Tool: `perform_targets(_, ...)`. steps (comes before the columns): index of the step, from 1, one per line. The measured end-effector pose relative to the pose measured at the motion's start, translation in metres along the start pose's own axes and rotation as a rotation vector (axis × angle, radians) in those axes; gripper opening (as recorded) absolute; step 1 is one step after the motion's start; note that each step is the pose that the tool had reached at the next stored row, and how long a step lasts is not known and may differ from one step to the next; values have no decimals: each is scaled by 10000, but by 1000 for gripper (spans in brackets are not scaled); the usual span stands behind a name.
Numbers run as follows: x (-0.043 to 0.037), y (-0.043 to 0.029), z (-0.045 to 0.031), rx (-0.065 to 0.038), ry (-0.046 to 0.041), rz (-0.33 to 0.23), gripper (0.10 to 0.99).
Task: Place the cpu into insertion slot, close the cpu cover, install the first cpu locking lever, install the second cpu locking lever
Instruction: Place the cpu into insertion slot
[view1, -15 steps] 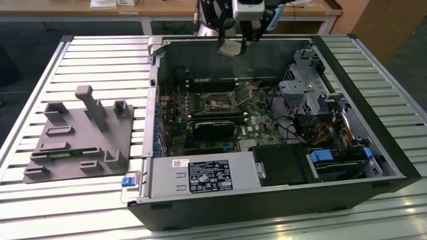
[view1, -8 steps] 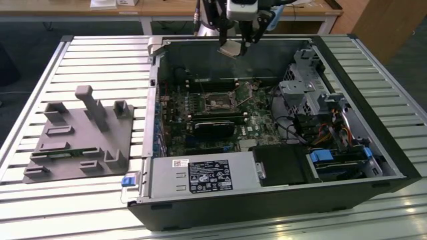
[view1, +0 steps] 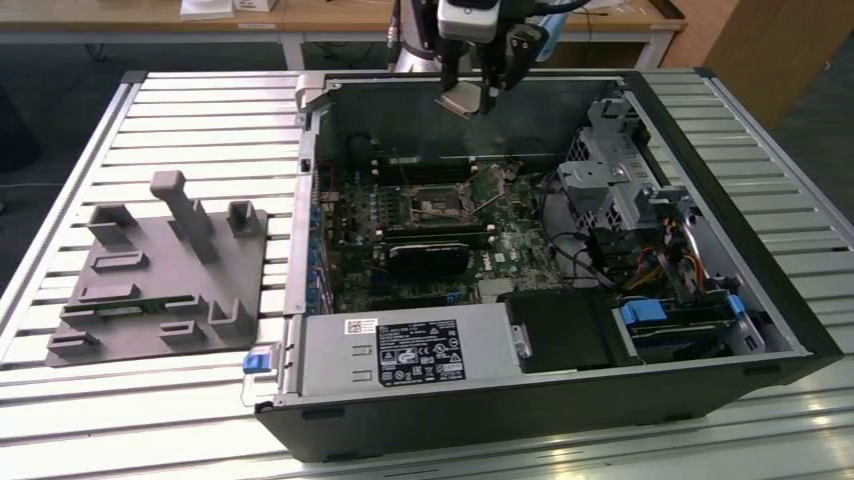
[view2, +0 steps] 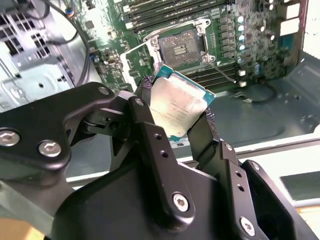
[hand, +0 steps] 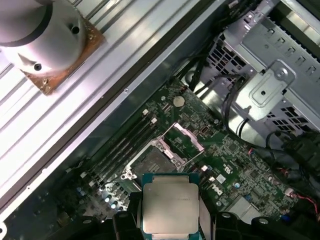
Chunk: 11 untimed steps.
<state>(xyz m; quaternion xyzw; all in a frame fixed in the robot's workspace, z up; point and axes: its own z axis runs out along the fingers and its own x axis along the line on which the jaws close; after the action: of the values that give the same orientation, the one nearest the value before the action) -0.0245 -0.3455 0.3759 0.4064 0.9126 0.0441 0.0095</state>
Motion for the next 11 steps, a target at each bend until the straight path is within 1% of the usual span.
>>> perform_targets(11, -1, -4, 42, -36, -175, 1967, 541)
